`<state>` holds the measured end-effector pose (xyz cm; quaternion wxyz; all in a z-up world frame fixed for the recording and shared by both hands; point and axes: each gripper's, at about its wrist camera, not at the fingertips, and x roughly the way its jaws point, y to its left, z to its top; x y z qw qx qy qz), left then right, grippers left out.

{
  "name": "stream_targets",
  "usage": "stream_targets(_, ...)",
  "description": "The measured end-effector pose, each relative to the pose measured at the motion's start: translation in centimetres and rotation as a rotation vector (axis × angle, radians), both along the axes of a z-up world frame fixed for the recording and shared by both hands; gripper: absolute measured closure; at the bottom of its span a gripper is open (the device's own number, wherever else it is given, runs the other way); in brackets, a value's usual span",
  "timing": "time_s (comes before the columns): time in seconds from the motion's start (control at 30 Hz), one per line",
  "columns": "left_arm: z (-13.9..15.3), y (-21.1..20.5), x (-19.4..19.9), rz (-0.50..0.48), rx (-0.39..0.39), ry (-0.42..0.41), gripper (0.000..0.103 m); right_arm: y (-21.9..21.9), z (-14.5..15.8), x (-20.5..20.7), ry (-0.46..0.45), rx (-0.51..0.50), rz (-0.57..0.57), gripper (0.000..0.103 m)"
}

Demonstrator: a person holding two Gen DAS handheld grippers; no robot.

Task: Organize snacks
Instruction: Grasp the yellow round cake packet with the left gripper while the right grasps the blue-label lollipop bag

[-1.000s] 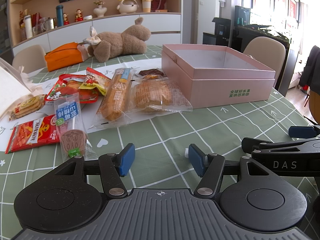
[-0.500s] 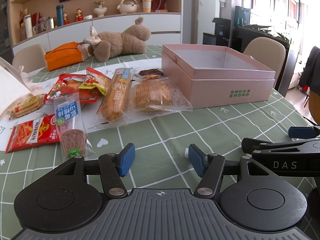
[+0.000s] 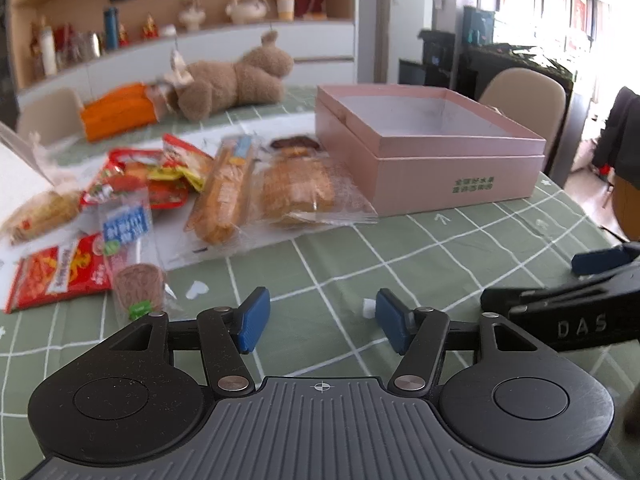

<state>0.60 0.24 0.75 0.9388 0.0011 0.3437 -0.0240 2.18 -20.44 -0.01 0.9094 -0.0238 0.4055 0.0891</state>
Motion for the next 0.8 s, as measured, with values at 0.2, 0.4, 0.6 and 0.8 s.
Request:
stream_targets(0.2, 4.8, 4.5, 0.3, -0.050, -0.015, 0.027, 0.041, 0.8, 0.5, 0.5, 0.101, -0.018, -0.045, 0.000)
stream_targets(0.4, 6.7, 16.7, 5.1, 0.231, -0.065, 0.062, 0.045, 3.3, 0.8, 1.0, 0.135, -0.032, -0.032, 0.000)
stream_targets(0.6, 6.2, 26.7, 11.7, 0.360, 0.014, 0.098, 0.045, 5.2, 1.8, -0.2, 0.139, -0.034, -0.026, 0.000)
stream_targets(0.8, 3.7, 28.6, 13.7, 0.240, -0.064, 0.208, 0.047, 4.5, 2.4, -0.8, 0.202, 0.020, -0.007, 0.000)
